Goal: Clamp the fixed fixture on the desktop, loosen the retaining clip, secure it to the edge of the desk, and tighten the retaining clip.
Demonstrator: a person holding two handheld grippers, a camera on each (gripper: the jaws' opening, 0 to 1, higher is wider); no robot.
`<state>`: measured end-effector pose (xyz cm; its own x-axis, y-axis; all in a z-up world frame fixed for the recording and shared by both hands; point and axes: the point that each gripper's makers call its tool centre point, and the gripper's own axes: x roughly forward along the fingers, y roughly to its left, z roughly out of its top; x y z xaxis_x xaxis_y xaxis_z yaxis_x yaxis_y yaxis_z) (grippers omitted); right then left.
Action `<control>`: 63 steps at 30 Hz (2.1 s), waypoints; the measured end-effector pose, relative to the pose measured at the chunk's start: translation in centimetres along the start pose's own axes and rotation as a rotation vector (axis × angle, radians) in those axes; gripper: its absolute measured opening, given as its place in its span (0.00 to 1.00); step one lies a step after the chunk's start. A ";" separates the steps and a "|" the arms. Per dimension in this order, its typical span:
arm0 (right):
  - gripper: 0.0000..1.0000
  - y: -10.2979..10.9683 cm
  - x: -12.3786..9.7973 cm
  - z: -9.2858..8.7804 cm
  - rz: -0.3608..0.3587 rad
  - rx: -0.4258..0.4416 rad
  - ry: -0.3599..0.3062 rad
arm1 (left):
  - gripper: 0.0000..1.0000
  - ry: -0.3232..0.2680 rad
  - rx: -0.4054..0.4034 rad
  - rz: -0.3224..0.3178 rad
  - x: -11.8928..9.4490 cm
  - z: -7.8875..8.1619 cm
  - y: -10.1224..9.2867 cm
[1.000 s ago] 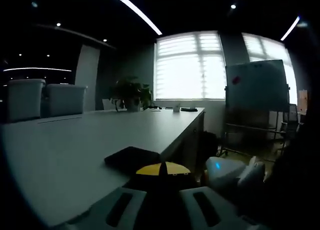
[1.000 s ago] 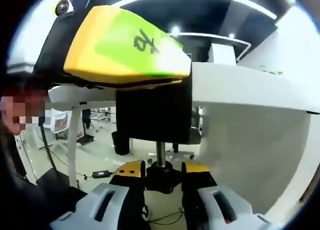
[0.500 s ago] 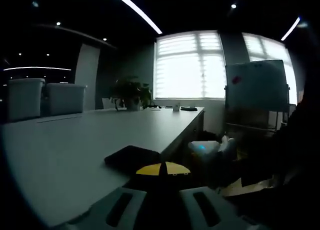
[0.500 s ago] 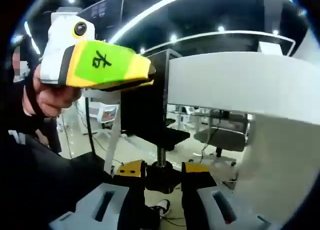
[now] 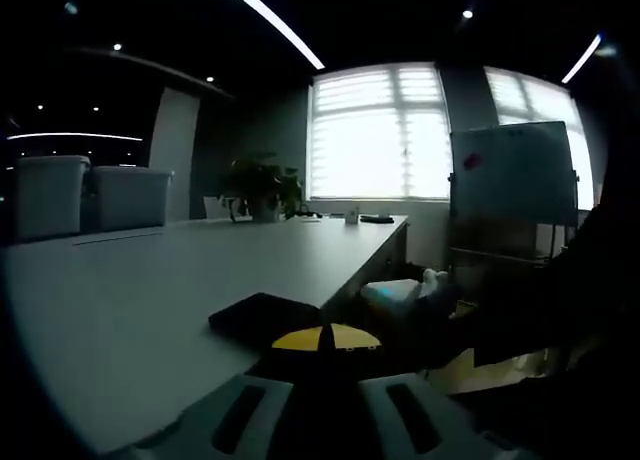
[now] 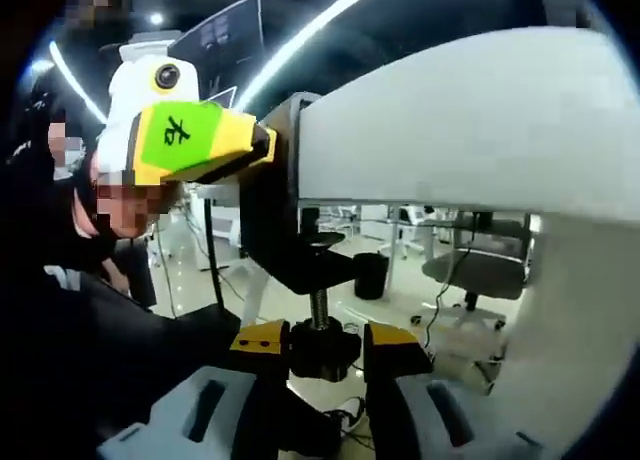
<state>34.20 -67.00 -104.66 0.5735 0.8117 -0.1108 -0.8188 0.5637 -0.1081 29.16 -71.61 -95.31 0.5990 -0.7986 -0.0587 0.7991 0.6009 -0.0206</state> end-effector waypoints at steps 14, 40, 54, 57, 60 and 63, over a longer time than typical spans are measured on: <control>0.48 -1.3 -1.4 -1.0 -0.509 0.144 0.019 | 0.01 -0.010 -0.005 0.002 0.0 0.1 0.1; 0.28 -1.5 -0.6 -0.6 -0.648 0.050 0.035 | 0.01 -0.026 -0.009 -0.013 -0.1 0.2 0.0; 0.27 0.0 0.4 -0.5 -0.248 0.046 0.063 | 0.01 -0.011 0.002 -0.002 -0.2 0.1 0.1; 0.27 0.7 0.6 -0.4 -0.098 -0.001 0.049 | 0.01 -0.004 0.009 0.003 -0.2 0.0 0.0; 0.27 0.9 0.6 -0.2 0.008 -0.038 0.025 | 0.01 -0.002 0.000 0.011 -0.2 0.0 0.2; 0.27 1.6 0.6 -0.4 0.107 -0.035 0.042 | 0.01 -0.005 0.000 0.016 -0.1 0.0 0.3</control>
<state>33.23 -65.63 -105.27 0.4837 0.8596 -0.1645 -0.8746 0.4677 -0.1279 29.27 -71.34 -95.32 0.6122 -0.7889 -0.0541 0.7892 0.6138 -0.0199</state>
